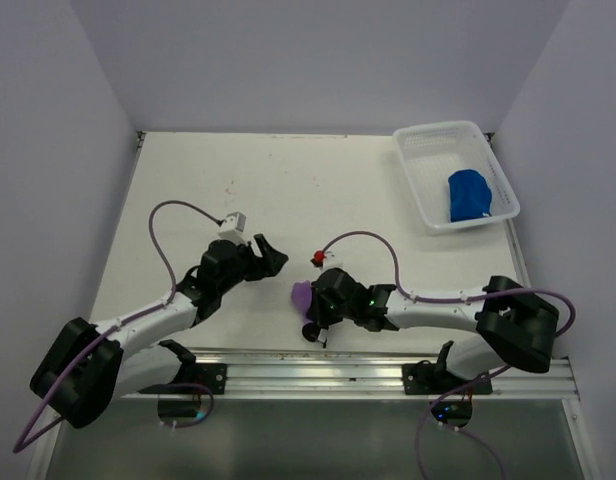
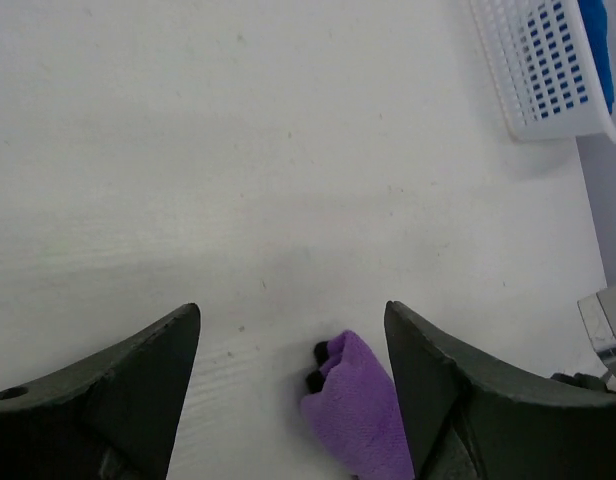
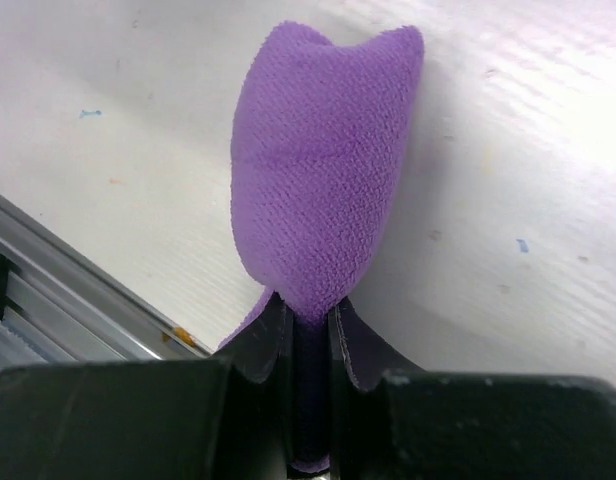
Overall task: Roll the towels
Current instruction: Place the rolled towel into the container
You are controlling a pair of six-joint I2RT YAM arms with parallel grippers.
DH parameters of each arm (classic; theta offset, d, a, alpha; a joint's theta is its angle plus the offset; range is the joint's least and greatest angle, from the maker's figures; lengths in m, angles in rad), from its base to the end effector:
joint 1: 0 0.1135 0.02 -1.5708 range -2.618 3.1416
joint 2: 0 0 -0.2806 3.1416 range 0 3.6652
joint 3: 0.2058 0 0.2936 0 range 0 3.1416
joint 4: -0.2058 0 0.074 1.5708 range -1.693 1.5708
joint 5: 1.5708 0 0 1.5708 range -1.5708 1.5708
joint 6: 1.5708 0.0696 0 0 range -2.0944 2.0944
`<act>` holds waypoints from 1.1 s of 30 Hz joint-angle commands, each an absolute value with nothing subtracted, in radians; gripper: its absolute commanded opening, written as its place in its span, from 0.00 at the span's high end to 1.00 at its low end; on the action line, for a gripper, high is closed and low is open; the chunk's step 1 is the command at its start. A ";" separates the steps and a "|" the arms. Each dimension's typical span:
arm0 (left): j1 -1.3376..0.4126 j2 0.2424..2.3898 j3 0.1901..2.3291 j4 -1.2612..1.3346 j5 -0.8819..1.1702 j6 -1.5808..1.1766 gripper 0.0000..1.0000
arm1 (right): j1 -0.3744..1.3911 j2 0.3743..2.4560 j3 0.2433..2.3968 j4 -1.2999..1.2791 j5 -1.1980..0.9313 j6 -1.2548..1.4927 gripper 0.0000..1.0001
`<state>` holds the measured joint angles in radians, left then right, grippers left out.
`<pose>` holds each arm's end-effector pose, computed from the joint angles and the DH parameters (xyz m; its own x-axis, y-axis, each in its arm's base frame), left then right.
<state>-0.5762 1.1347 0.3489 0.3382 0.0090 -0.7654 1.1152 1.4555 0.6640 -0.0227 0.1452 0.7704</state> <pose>0.2315 -0.1512 0.1448 -0.6439 -0.4078 -0.6474 0.1463 0.7648 -0.6274 0.1544 0.2923 0.1261 -0.8180 -0.1033 -0.5659 -0.3835 0.8312 0.4026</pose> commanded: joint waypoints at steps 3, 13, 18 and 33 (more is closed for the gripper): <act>-0.476 1.045 0.508 0.092 -0.067 -0.617 0.20 | 0.999 1.332 0.738 -0.165 0.130 0.648 1.00; -0.436 0.917 0.560 0.002 -0.135 -0.555 0.16 | 0.597 1.312 1.033 -0.363 0.005 0.402 1.00; -0.434 0.882 0.603 -0.072 -0.169 -0.523 0.12 | 0.375 1.391 1.293 -0.477 -0.078 0.301 1.00; -0.433 0.920 0.597 -0.054 -0.124 -0.511 0.12 | 0.009 1.804 1.718 -0.545 -0.032 -0.081 1.00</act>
